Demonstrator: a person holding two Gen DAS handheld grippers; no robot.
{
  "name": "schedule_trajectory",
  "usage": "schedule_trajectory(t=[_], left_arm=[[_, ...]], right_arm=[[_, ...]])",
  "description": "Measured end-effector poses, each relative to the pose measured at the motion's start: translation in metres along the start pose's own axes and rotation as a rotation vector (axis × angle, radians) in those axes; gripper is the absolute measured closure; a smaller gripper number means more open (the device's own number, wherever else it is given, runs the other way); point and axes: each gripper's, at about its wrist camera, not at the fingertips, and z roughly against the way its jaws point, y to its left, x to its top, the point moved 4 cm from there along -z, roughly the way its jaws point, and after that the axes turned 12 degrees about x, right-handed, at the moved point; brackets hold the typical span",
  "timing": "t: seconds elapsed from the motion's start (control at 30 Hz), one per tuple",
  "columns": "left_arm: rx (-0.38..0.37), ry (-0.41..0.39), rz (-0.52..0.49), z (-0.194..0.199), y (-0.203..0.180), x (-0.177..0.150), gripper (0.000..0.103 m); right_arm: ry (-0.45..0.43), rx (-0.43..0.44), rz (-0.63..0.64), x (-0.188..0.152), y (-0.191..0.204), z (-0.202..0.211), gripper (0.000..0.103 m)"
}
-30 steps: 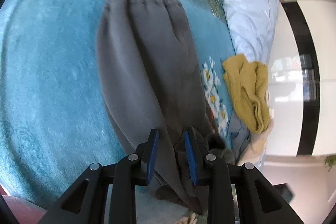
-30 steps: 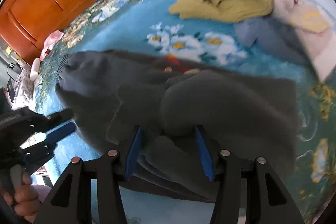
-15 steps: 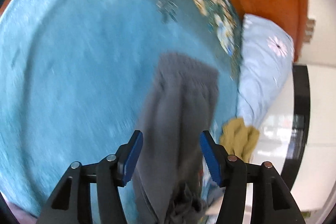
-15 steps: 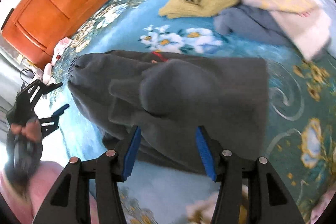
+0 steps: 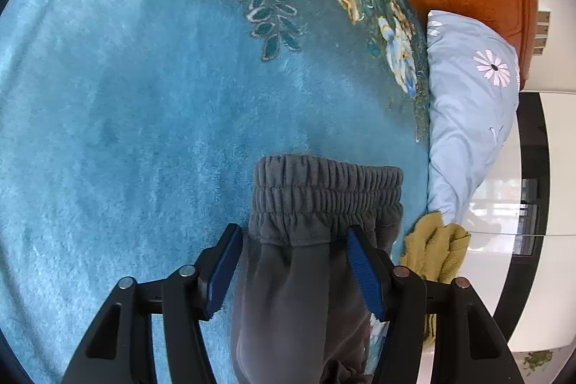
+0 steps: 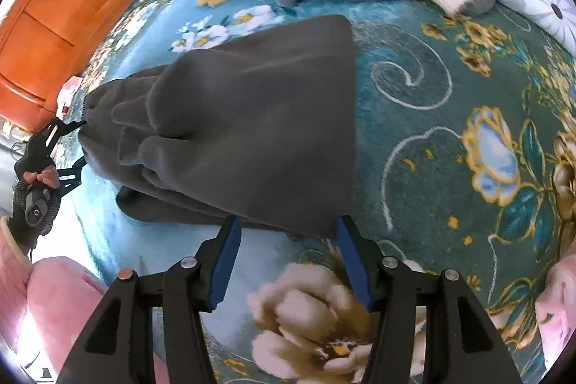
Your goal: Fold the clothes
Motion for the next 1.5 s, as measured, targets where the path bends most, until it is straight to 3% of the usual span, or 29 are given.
schedule_trajectory(t=[0.17,0.37,0.5,0.6,0.73,0.87,1.07,1.13,1.2,1.3,1.4,1.43,1.5], left_arm=[[0.033,-0.032,-0.05,0.013,-0.012,-0.005,0.065],[-0.034,-0.139,-0.264,0.063,-0.063,-0.032,0.07],[-0.06,-0.248,-0.616,0.105,-0.119,-0.09,0.071],[-0.088,-0.28,-0.809,0.119,-0.152,-0.143,0.071],[-0.086,-0.245,-0.956,0.106,-0.176,-0.205,0.071],[-0.028,-0.171,-1.058,0.072,-0.177,-0.266,0.071],[0.13,-0.131,-1.3,0.036,-0.17,-0.342,0.067],[0.158,-0.12,-1.326,0.029,-0.167,-0.349,0.06],[0.149,-0.054,-1.304,0.026,-0.166,-0.352,0.045],[0.071,0.081,-1.262,0.032,-0.166,-0.35,0.042],[-0.039,0.157,-1.213,0.049,-0.158,-0.339,0.038],[-0.072,0.176,-1.193,0.054,-0.156,-0.334,0.038],[-0.083,0.132,-1.117,0.061,-0.151,-0.305,0.036]], right_arm=[[-0.01,0.021,-0.009,0.001,0.002,0.003,0.047],[-0.026,0.045,0.016,0.0,0.011,0.007,0.047],[-0.048,0.065,0.017,0.0,0.013,0.012,0.047],[-0.067,0.081,0.023,0.0,0.015,0.017,0.047],[-0.103,0.089,0.037,0.001,0.016,0.031,0.047],[-0.14,0.086,-0.001,-0.001,0.002,0.044,0.047],[-0.16,0.057,-0.043,-0.007,-0.022,0.059,0.047],[-0.172,0.049,-0.05,-0.009,-0.027,0.063,0.047],[-0.182,0.045,-0.055,-0.01,-0.031,0.066,0.047],[-0.189,0.055,-0.068,-0.009,-0.034,0.067,0.047],[-0.199,0.08,-0.066,-0.007,-0.031,0.067,0.047],[-0.203,0.1,-0.061,-0.005,-0.029,0.068,0.047],[-0.209,0.14,-0.055,-0.001,-0.024,0.068,0.047]])
